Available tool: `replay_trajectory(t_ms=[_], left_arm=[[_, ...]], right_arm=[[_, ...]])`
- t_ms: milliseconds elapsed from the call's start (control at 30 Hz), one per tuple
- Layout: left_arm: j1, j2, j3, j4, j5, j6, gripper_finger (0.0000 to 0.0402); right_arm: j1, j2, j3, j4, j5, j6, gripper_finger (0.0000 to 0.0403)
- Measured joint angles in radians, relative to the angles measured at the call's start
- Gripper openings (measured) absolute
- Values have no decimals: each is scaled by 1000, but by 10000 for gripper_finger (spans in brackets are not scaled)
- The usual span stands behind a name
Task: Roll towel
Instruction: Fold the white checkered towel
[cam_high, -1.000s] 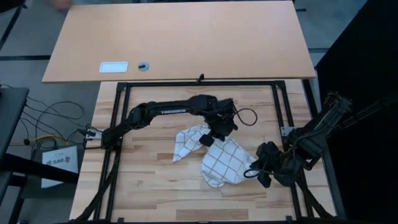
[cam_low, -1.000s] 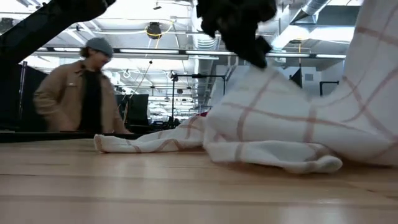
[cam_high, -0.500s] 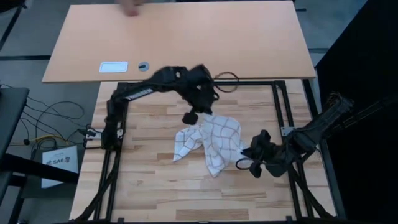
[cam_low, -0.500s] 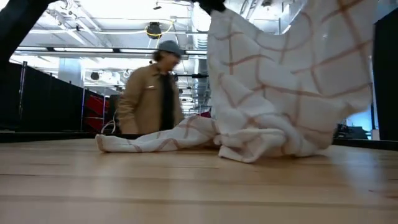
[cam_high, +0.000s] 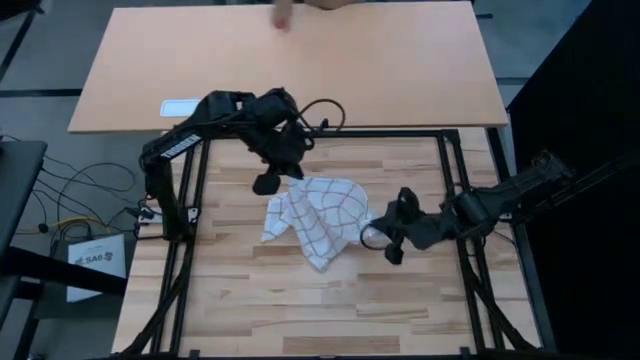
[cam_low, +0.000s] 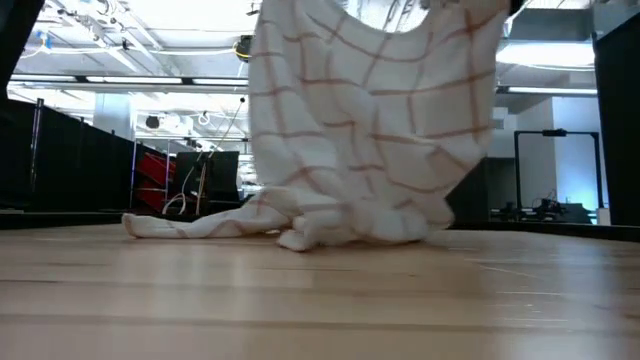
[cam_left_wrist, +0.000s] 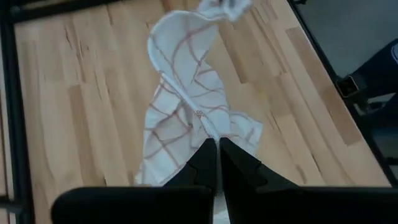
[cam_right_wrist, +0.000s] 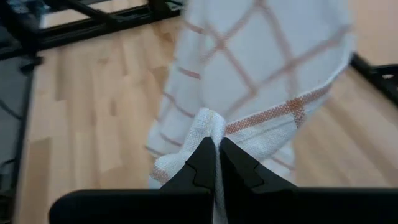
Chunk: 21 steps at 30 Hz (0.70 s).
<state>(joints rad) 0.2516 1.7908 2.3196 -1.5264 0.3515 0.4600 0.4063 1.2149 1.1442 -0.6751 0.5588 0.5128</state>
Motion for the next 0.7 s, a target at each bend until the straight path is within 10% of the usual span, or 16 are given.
replay_trajectory(t_ms=[700], left_arm=[[197,-104,-1,81,-80,-41,0]], right_arm=[[-552,-139,0,154,-277,-446,0]])
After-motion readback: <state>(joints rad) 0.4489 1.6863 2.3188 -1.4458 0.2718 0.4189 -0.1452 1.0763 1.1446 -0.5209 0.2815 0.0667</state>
